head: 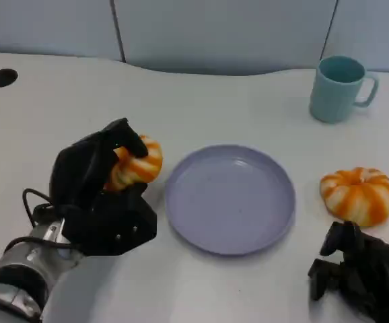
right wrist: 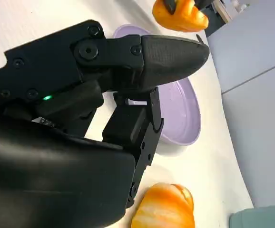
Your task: Grasp the bread from the table and place it into the plate.
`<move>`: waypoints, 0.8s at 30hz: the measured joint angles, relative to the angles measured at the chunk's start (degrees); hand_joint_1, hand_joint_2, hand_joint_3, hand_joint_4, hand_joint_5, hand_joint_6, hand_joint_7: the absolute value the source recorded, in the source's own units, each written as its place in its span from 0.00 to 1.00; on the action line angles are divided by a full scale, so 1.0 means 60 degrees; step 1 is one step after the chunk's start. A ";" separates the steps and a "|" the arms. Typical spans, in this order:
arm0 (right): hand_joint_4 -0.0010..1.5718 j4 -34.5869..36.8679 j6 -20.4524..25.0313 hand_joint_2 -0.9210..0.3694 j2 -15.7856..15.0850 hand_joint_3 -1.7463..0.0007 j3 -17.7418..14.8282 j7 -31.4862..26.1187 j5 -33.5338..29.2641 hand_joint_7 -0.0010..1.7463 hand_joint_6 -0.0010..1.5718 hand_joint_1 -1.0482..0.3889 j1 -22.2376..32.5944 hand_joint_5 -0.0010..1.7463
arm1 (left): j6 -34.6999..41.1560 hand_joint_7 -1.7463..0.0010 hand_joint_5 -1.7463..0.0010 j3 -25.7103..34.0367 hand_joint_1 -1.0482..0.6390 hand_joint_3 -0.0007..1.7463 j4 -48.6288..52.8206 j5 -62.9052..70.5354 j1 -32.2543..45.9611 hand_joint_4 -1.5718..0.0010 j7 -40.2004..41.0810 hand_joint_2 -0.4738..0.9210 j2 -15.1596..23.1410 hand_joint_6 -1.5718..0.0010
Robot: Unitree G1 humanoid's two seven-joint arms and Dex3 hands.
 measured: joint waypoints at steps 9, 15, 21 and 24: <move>0.78 -0.0005 0.0011 0.00 0.0000 0.72 0.0017 -0.0014 -0.0007 0.77 0.70 0.42 -0.0008 0.81 | -0.0181 0.00 0.00 -0.0248 0.57 0.72 -0.0221 0.0320 -0.0342 0.49 -0.0111 0.59 -0.0226 0.60; 0.77 -0.0022 0.0017 0.00 0.0037 0.72 0.0094 -0.0165 -0.0056 0.76 0.69 0.41 -0.0055 0.80 | -0.0655 0.00 0.00 -0.1090 0.53 0.75 -0.0157 0.1034 -0.1133 0.48 -0.0391 0.61 -0.0788 0.59; 0.76 -0.0048 -0.0011 0.00 0.0053 0.72 0.0149 -0.0086 -0.0042 0.76 0.69 0.42 -0.0022 0.81 | -0.1069 0.00 0.00 -0.1579 0.48 0.74 0.0048 0.1290 -0.1598 0.45 -0.1214 0.66 -0.0994 0.56; 0.76 -0.0045 -0.0010 0.00 0.0054 0.72 0.0125 -0.0081 -0.0018 0.76 0.69 0.42 -0.0022 0.81 | -0.1067 0.00 0.00 -0.1850 0.47 0.73 0.0137 0.1513 -0.1618 0.45 -0.1363 0.66 -0.1119 0.56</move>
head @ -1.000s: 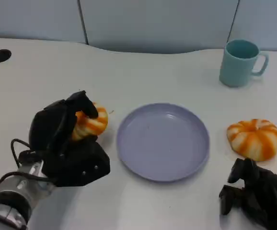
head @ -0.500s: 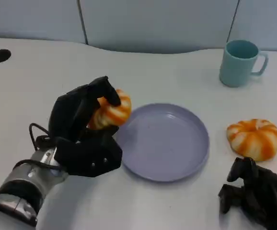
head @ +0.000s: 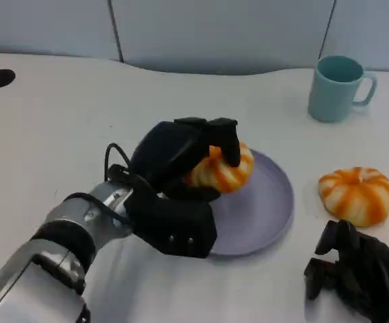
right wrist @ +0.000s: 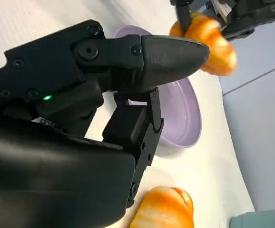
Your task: Grasp the bread from the table and place it into the plate.
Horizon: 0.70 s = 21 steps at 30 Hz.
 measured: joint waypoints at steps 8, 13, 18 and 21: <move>0.76 0.0001 -0.0002 0.00 0.0019 0.73 -0.0002 0.0000 0.0001 0.76 0.69 0.41 0.0001 0.80 | 0.0001 0.00 0.00 -0.0079 0.44 0.73 0.0011 0.0030 -0.0080 0.44 -0.0089 0.71 -0.0070 0.56; 0.77 -0.0048 0.0009 0.00 0.0021 0.73 0.0071 -0.0006 -0.0023 0.75 0.70 0.40 0.0038 0.80 | 0.0618 0.00 0.00 -0.0629 0.42 0.67 0.0169 0.0482 -0.0634 0.43 -0.1218 0.77 -0.0270 0.57; 0.78 -0.0094 0.0013 0.00 0.0019 0.74 0.0134 0.0027 -0.0037 0.74 0.71 0.40 0.0056 0.79 | 0.0853 0.35 0.11 -0.0811 0.43 0.62 0.0168 0.0613 -0.0736 0.47 -0.1477 0.77 -0.0360 0.47; 0.79 -0.0005 -0.0060 0.00 0.0018 0.74 0.0100 0.0091 -0.0001 0.74 0.71 0.39 0.0031 0.79 | 0.0941 0.61 0.22 -0.0818 0.43 0.53 0.0181 0.0591 -0.0746 0.48 -0.1860 0.80 -0.0344 0.40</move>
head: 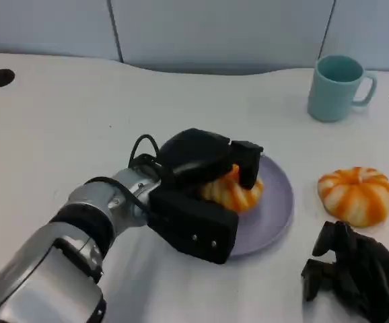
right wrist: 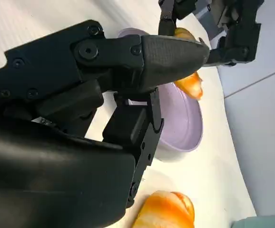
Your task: Grasp the bread from the table and place it into the plate.
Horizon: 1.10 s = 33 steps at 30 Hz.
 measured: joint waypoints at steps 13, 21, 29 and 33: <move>0.78 0.0009 -0.0001 0.00 -0.0001 0.73 -0.0004 -0.0004 0.0011 0.75 0.69 0.39 -0.0005 0.79 | 0.0477 1.00 0.92 0.0143 0.22 0.09 -0.0008 -0.0156 -0.0013 0.83 -0.1130 1.00 0.0027 0.81; 0.79 0.0073 -0.0076 0.00 -0.0007 0.74 -0.0008 0.0031 0.0011 0.74 0.70 0.39 -0.0026 0.79 | 0.0488 1.00 0.93 0.0192 0.17 0.12 -0.0067 -0.0214 -0.0015 0.87 -0.1422 1.00 0.0106 0.84; 0.76 0.0029 -0.0052 0.00 -0.0008 0.73 -0.0003 -0.0007 0.0013 0.75 0.69 0.40 -0.0001 0.80 | -0.0228 0.99 0.90 0.0970 0.17 0.12 -0.0333 -0.1155 0.0019 0.85 -0.1764 1.00 0.0516 0.81; 0.76 0.0015 -0.0053 0.00 -0.0010 0.73 0.0007 -0.0028 0.0007 0.75 0.69 0.40 0.0007 0.80 | -0.0879 0.98 0.88 0.1913 0.18 0.13 -0.0580 -0.2522 0.0467 0.84 -0.3028 1.00 0.0680 0.80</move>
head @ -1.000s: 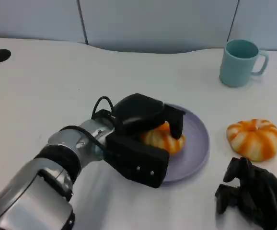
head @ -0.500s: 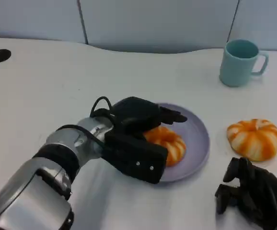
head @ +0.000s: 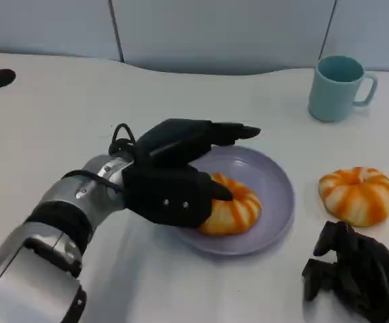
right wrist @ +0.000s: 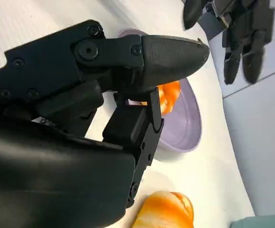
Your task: Grasp the bread from the table and place it into the plate.
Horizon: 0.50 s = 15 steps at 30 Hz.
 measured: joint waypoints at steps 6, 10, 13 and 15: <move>0.77 -0.0013 -0.0008 0.00 -0.0010 0.74 0.0027 -0.0055 -0.0048 0.75 0.69 0.41 -0.0002 0.80 | -0.0823 0.96 0.81 0.1205 0.24 0.14 -0.0426 -0.1740 0.0992 0.74 -0.1395 1.00 0.0126 0.73; 0.78 -0.0006 -0.0001 0.00 -0.0010 0.74 0.0013 -0.0054 -0.0042 0.75 0.70 0.41 -0.0002 0.80 | -0.1211 0.93 0.76 0.2093 0.25 0.15 -0.0688 -0.2746 0.1685 0.66 -0.1409 1.00 0.0026 0.65; 0.79 -0.0027 0.0106 0.00 -0.0014 0.74 -0.0024 -0.0060 -0.0001 0.74 0.72 0.40 -0.0017 0.79 | -0.1273 0.91 0.67 0.2640 0.28 0.18 -0.0877 -0.3218 0.2232 0.58 -0.1246 1.00 -0.0144 0.57; 0.80 -0.0029 0.0135 0.00 -0.0014 0.74 -0.0015 -0.0059 0.0000 0.73 0.73 0.40 -0.0026 0.78 | -0.1447 0.90 0.65 0.3324 0.29 0.19 -0.1153 -0.4312 0.2800 0.54 -0.1418 1.00 -0.0478 0.54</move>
